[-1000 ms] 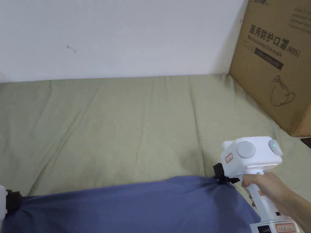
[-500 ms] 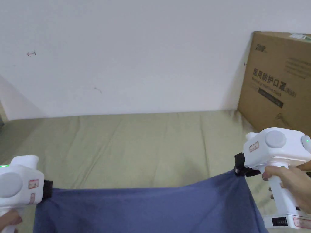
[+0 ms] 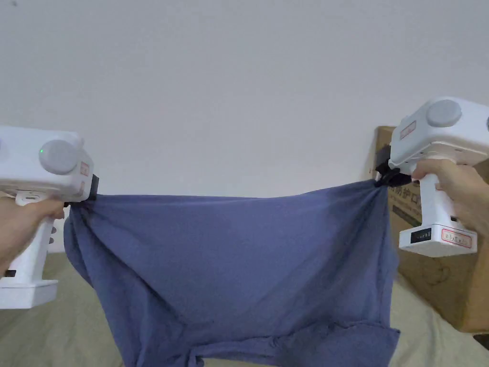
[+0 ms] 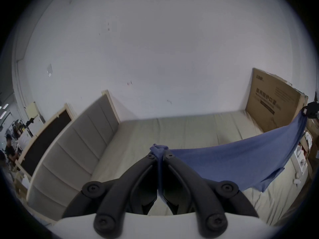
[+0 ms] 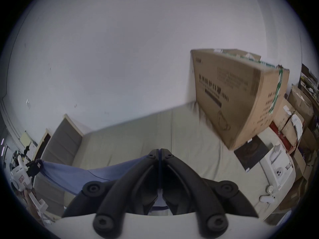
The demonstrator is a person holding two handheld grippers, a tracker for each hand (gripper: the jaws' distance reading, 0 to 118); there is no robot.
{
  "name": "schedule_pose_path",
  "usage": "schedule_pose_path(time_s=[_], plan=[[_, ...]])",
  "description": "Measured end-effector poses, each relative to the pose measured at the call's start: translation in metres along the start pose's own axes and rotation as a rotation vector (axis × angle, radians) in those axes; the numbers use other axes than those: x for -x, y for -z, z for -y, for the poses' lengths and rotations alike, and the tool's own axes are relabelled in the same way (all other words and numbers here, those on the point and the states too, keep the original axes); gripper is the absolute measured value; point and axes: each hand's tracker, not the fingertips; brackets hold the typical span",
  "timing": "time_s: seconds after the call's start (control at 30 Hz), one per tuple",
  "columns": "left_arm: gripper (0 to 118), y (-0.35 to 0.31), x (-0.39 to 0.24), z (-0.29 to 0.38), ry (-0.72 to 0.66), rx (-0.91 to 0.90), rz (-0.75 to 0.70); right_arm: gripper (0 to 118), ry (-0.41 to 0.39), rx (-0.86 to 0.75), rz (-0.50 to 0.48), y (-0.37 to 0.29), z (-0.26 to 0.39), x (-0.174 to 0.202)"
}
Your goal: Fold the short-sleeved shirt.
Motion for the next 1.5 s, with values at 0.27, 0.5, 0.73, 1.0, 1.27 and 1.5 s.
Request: schedule_pose_path(time_s=[0.27,0.5,0.73,1.0,1.27,1.5], plan=[[3,0.003,0.008,-0.114,-0.066,-0.154,-0.115,2,0.02,-0.173,-0.009,-0.036,-0.103,0.054],[3,-0.002,0.009,-0.119,-0.007,-0.249,-0.213,2,-0.04,-0.222,-0.024,-0.053,-0.089,0.081],[3,0.081,-0.009,-0.023,0.023,-0.081,-0.219,2,-0.025,-0.027,0.011,0.04,-0.01,0.065],[3,0.216,-0.054,0.161,0.033,0.252,-0.19,2,-0.02,0.308,0.126,0.217,0.13,0.017],[3,0.256,-0.058,0.291,0.013,0.446,-0.125,2,0.073,0.49,0.16,0.277,0.256,-0.044],[3,0.162,-0.03,0.323,-0.072,0.406,-0.075,2,0.161,0.43,0.052,0.191,0.284,-0.078]])
